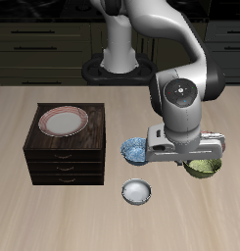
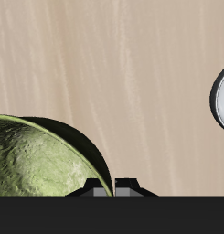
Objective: Place the green bowl onto the plate that is on top of the cabinet
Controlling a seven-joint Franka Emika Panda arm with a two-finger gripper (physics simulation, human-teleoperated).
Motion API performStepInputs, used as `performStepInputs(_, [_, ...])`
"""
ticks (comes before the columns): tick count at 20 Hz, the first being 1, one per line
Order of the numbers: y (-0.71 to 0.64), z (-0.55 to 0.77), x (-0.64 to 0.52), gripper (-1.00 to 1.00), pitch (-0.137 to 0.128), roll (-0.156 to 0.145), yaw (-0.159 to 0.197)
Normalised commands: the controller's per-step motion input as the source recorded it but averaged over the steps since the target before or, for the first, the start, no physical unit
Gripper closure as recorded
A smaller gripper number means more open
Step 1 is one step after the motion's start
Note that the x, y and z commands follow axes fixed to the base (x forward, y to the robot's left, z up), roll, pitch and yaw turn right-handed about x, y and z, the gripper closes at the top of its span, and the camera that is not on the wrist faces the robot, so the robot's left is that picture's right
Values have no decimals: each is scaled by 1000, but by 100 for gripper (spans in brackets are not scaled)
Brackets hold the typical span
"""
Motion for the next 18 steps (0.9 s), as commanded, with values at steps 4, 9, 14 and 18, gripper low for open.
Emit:
performStepInputs(4, [87,492,-357,100,-64,30,47])
performStepInputs(9, [-98,675,-407,100,-106,-9,35])
performStepInputs(14, [-147,549,-307,100,-101,-24,29])
performStepInputs(18, [-76,454,-298,100,-59,7,7])
